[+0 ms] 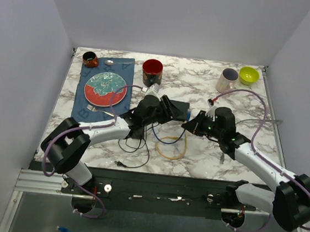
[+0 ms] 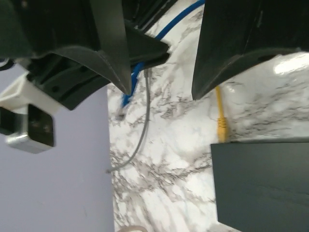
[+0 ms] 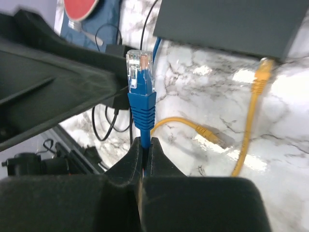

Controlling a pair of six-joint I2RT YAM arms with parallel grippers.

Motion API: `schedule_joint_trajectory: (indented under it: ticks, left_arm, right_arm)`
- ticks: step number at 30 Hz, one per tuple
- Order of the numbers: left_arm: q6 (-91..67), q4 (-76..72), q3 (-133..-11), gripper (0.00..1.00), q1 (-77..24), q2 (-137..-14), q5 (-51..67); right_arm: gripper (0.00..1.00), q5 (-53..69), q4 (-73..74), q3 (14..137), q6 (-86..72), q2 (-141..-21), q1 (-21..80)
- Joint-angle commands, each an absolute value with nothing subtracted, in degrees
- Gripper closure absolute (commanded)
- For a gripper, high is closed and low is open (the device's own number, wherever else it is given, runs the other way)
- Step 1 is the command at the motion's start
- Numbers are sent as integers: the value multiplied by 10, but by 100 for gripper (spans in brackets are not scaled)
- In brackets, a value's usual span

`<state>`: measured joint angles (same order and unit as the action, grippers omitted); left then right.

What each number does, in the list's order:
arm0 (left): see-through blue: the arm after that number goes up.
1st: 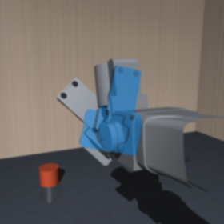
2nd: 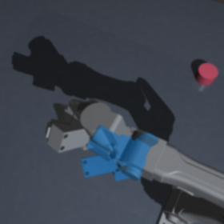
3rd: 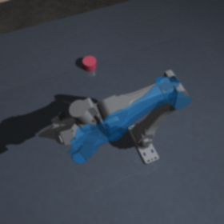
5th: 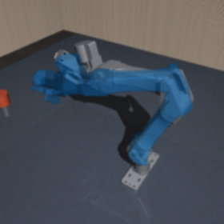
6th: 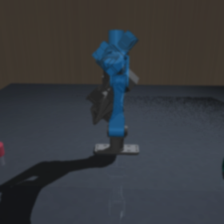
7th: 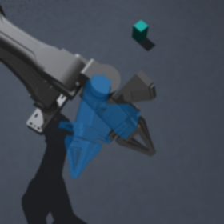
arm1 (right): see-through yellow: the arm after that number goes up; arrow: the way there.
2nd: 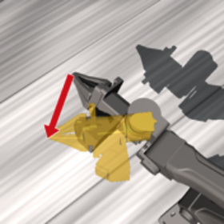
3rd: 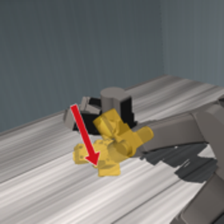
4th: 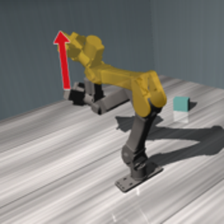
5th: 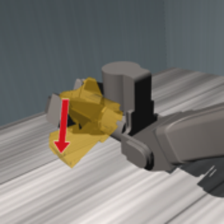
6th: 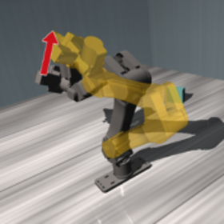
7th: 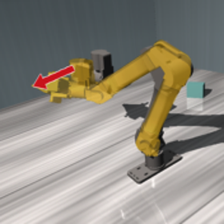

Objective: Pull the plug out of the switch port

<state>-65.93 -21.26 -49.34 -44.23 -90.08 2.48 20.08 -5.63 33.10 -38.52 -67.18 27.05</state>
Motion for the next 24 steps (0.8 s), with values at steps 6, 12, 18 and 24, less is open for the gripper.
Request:
schedule_joint_trajectory:
  ticks: [6,12,18,24]
  left_arm:
    - [-651,-128,-433,33,-420,-765,-119]
    - [-667,-134,-408,33,-418,-757,-106]
    - [-653,-119,-399,27,-416,-749,-96]
    - [-647,-44,-362,11,-412,-700,-143]
  right_arm:
    - [99,121,55,443,-303,-555,271]
    - [99,266,31,454,-333,-547,272]
    - [99,318,-19,446,-362,-530,271]
    - [99,230,16,454,-352,-509,272]
